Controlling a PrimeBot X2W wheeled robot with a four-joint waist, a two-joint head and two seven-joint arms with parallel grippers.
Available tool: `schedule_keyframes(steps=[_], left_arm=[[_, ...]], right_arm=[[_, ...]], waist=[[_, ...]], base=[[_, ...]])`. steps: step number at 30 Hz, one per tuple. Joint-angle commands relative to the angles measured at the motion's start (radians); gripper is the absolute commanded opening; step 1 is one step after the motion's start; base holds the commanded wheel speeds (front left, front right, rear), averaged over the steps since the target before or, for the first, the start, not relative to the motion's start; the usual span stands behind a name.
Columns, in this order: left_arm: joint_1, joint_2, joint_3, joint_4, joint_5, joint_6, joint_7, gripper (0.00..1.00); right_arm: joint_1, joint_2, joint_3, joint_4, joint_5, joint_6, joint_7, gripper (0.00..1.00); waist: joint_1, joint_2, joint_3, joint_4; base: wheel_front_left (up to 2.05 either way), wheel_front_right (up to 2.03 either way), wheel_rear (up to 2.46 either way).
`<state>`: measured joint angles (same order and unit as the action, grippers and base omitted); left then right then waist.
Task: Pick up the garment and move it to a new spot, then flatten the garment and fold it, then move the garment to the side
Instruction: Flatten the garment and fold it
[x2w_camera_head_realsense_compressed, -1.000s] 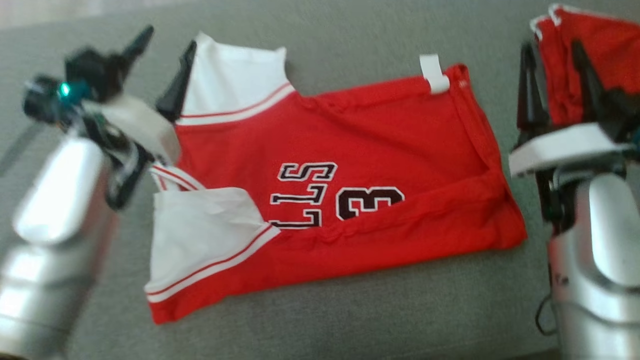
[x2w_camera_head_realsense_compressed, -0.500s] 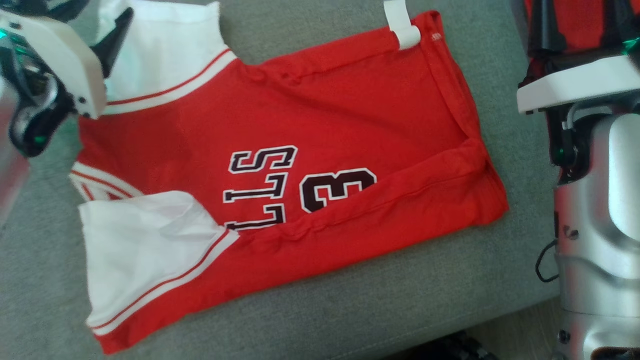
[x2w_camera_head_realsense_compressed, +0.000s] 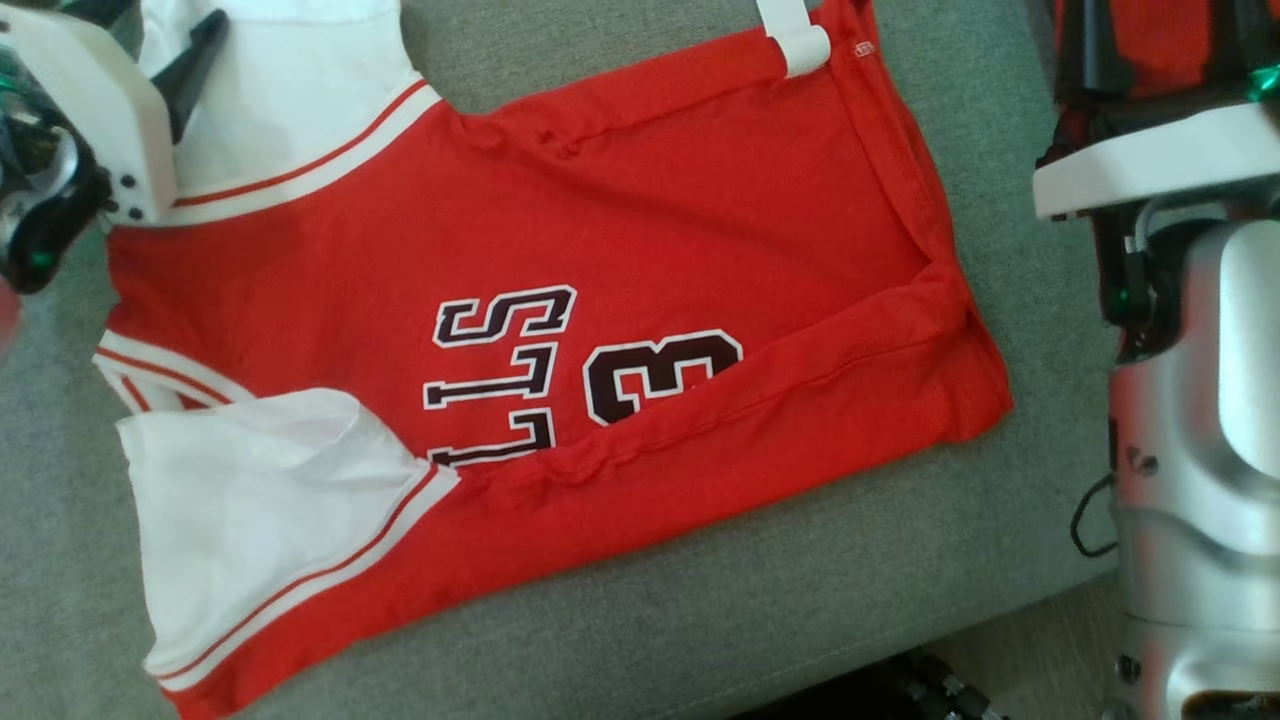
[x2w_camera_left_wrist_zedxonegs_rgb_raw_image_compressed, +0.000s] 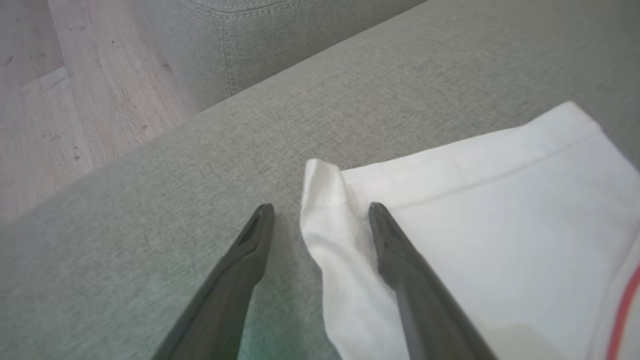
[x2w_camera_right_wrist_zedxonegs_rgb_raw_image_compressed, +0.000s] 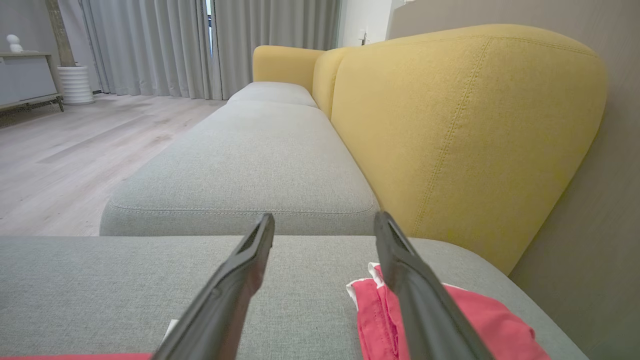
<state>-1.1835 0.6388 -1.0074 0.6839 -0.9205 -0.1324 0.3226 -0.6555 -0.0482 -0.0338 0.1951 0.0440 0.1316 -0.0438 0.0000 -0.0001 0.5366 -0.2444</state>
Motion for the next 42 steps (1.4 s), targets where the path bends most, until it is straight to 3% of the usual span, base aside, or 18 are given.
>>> schedule_keyframes(steps=[1, 9, 10, 11, 15, 21, 28, 31, 37, 42], left_arm=[[-0.045, 0.05, 0.023, 0.008, -0.005, 0.002, -0.013, 1.0], [-0.078, 0.023, -0.028, 0.088, -0.016, 0.002, -0.029, 1.0], [-0.079, 0.021, -0.037, 0.086, -0.026, 0.002, -0.019, 0.87], [-0.08, 0.021, -0.047, 0.081, -0.038, 0.002, -0.01, 0.0], [-0.087, 0.025, -0.079, 0.049, -0.079, 0.002, -0.006, 0.0], [-0.099, -0.01, -0.092, 0.057, -0.086, 0.002, -0.118, 0.0], [-0.084, -0.057, -0.106, 0.031, -0.086, 0.002, -0.295, 0.0], [-0.063, -0.071, -0.124, -0.006, -0.082, 0.002, -0.374, 0.0], [-0.025, -0.099, -0.149, -0.064, -0.08, 0.002, -0.444, 0.0], [-0.006, -0.105, -0.159, -0.095, -0.074, 0.002, -0.469, 0.0]], right_arm=[[-0.03, -0.002, 0.018, -0.044, -0.002, -0.001, 0.004, 1.0], [-0.032, -0.002, 0.024, -0.046, 0.001, -0.001, 0.005, 1.0], [-0.032, -0.002, 0.024, -0.046, 0.001, -0.001, 0.005, 1.0], [-0.031, -0.002, 0.023, -0.046, 0.0, -0.001, 0.005, 1.0], [-0.028, -0.002, 0.017, -0.046, -0.011, -0.001, 0.01, 1.0], [-0.023, -0.038, 0.055, -0.006, -0.036, -0.001, 0.063, 1.0], [-0.027, -0.135, 0.116, 0.099, -0.003, -0.001, 0.161, 1.0], [-0.033, -0.206, 0.18, 0.174, 0.021, -0.001, 0.216, 1.0], [-0.045, -0.31, 0.275, 0.305, 0.068, -0.001, 0.286, 1.0], [-0.066, -0.355, 0.318, 0.378, 0.105, -0.001, 0.317, 1.0]], waist=[[0.0, 0.0001, 0.004, -0.001], [0.0, 0.0001, 0.014, -0.011], [0.0, 0.0001, 0.015, -0.011], [0.0, 0.0001, 0.015, -0.011], [0.0, 0.0001, 0.011, 0.002], [0.0, 0.0001, -0.022, 0.066], [0.0, 0.0001, -0.085, 0.171], [0.0, 0.0001, -0.12, 0.224], [0.0, 0.0001, -0.155, 0.289], [0.0, 0.0001, -0.166, 0.323]], base=[[0.0, 0.0, 0.0], [0.0, 0.0, 0.0], [0.0, 0.0, 0.0], [0.0, 0.0, 0.0], [0.0, 0.0, 0.0], [0.0, 0.0, 0.0], [0.0, 0.0, 0.0], [0.0, 0.0, 0.0], [0.0, 0.0, 0.0], [0.0, 0.0, 0.0]])
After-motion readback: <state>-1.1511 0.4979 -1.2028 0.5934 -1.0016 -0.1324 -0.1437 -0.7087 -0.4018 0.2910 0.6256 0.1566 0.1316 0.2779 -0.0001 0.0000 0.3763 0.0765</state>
